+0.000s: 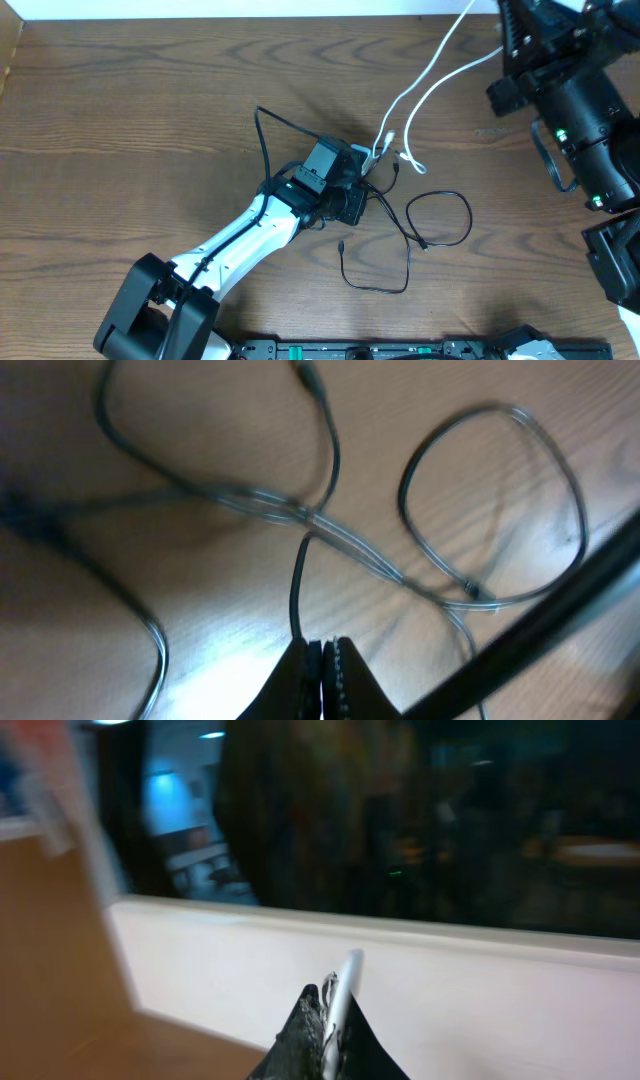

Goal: Untangle cables
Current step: 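Carry the white cable to the right table edge and drop it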

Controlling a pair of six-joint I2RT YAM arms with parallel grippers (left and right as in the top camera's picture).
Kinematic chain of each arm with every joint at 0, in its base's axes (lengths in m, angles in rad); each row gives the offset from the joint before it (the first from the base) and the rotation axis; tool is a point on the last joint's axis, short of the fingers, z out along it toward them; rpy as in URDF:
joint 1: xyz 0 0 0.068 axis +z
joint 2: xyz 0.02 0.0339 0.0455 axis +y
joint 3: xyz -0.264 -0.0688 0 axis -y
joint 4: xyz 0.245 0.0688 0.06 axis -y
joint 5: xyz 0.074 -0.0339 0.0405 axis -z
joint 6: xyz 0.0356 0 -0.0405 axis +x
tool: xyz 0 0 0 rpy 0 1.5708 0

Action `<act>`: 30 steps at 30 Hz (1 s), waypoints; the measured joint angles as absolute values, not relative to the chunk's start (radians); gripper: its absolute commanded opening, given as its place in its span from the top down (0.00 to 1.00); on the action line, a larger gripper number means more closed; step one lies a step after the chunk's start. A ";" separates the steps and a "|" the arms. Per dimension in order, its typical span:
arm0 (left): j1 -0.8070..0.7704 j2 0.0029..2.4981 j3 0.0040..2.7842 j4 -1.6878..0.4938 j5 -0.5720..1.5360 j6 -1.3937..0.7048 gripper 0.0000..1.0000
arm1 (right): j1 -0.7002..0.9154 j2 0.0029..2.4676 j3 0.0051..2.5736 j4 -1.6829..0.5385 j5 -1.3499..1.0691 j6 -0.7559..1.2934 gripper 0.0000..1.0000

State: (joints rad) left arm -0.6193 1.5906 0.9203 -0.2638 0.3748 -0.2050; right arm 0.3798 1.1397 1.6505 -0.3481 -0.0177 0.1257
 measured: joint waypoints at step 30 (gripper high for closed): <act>-0.532 1.273 0.919 -0.517 0.178 -0.205 0.93 | -0.407 1.563 1.660 -0.797 0.427 0.134 0.87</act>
